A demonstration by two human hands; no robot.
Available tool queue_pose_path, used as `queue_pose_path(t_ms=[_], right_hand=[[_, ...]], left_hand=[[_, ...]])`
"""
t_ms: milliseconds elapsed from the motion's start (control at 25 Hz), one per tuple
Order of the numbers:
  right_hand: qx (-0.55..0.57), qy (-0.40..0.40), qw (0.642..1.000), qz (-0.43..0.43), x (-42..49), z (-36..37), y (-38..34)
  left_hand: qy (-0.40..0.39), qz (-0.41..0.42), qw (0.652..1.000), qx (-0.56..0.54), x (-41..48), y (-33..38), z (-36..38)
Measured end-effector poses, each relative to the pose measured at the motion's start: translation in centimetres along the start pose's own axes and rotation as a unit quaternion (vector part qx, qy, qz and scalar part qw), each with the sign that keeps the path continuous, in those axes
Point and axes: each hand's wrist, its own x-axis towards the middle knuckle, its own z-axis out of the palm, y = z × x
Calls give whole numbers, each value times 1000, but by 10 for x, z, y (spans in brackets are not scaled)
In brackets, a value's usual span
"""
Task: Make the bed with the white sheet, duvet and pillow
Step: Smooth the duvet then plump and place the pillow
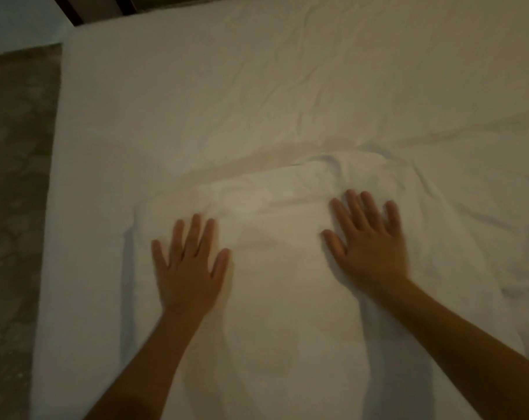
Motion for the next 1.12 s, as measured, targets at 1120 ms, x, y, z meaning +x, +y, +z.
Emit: queue_pose_path(t_ms=[1120], right_hand=[[37,26,997,-57,-219,19,-76]], left_hand=[[-56,154,981,-102,-231,19,0]])
